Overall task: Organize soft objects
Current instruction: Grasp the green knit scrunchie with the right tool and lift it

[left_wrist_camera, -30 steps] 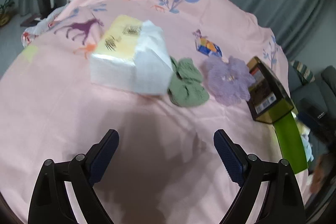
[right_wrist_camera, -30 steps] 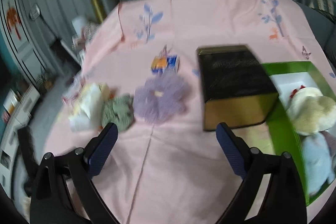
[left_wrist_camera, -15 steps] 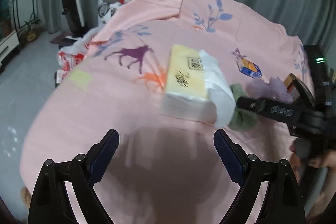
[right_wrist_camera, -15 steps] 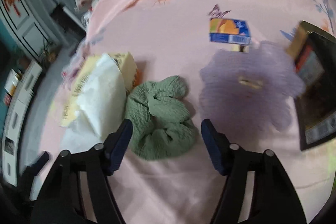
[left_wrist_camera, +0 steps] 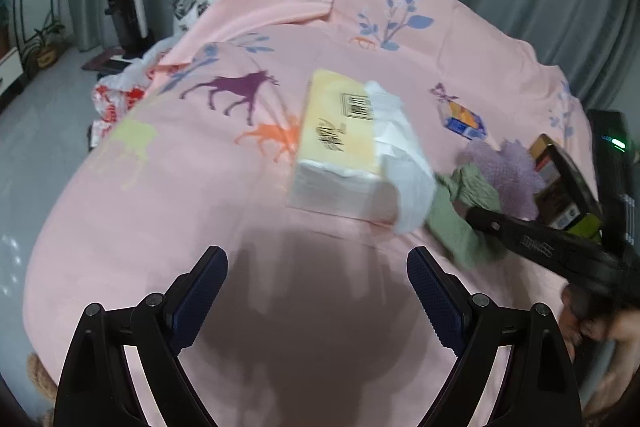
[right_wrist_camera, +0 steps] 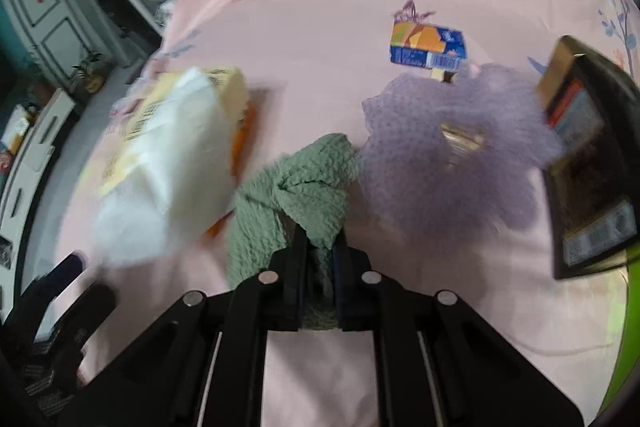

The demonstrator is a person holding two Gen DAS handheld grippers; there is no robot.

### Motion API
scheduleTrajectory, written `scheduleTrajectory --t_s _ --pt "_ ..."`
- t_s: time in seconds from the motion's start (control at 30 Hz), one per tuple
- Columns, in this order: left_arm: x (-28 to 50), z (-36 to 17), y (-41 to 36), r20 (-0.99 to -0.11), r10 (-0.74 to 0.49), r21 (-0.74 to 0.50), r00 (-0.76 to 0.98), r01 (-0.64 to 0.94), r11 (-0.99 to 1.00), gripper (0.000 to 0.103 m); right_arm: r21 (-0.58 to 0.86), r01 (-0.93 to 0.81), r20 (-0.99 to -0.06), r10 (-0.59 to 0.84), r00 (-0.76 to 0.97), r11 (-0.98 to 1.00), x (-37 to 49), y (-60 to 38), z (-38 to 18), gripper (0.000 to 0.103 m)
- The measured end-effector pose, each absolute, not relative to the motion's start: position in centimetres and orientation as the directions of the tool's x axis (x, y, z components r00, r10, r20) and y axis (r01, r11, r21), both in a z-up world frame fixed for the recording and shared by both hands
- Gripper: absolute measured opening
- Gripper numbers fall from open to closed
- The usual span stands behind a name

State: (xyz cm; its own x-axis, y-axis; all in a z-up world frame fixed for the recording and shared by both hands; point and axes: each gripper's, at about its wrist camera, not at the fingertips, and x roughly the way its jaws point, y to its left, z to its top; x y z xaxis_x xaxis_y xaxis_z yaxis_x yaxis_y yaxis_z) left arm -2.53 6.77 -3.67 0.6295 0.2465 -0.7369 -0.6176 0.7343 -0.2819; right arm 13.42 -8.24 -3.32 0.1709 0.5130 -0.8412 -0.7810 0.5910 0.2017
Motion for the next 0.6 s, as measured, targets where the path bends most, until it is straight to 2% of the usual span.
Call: scheduleTrajectory --t_s 0.13,0.2,0.3,0.33,0.43,0.5,0.6 --pt "-2.5 -3.2 5.8 -0.714 0.242 -0.291 0.657 -0.592 0.751 0.092 0.213 -0.802 -0.831 0.535 0.151 0.558 11.3 -12.2 -1.3 0.01" --pt "-2.4 -3.0 5.2 -0.708 0.245 -0.285 0.663 -0.585 0.759 0.08 0.231 -0.798 -0.82 0.552 0.148 0.557 10.2 -14.5 -0.8 0.012" --pt "-2.0 -3.7 4.9 -0.723 0.219 -0.293 0.655 -0.577 0.762 0.069 0.263 -0.792 -0.809 0.573 0.13 0.551 9.1 -17.2 -0.7 0.016" --pt "-1.8 -3.9 4.7 -0.729 0.192 -0.307 0.656 -0.565 0.766 0.069 0.266 -0.785 -0.814 0.566 0.127 0.559 9.2 -17.6 -0.9 0.018" --pt "-1.4 -4.2 3.8 -0.727 0.126 -0.355 0.675 -0.526 0.773 0.069 0.232 -0.784 -0.841 0.524 0.137 0.576 9.2 -18.0 -1.7 0.031" --pt "-1.3 -4.0 2.8 -0.716 0.078 -0.385 0.693 -0.486 0.785 0.069 0.247 -0.769 -0.834 0.534 0.142 0.59 9.7 -18.6 -1.5 0.049" --pt "-1.0 -3.6 1.1 -0.692 -0.008 -0.429 0.722 -0.403 0.808 0.067 0.301 -0.752 -0.796 0.588 0.14 0.586 10.8 -19.6 -0.5 0.056"
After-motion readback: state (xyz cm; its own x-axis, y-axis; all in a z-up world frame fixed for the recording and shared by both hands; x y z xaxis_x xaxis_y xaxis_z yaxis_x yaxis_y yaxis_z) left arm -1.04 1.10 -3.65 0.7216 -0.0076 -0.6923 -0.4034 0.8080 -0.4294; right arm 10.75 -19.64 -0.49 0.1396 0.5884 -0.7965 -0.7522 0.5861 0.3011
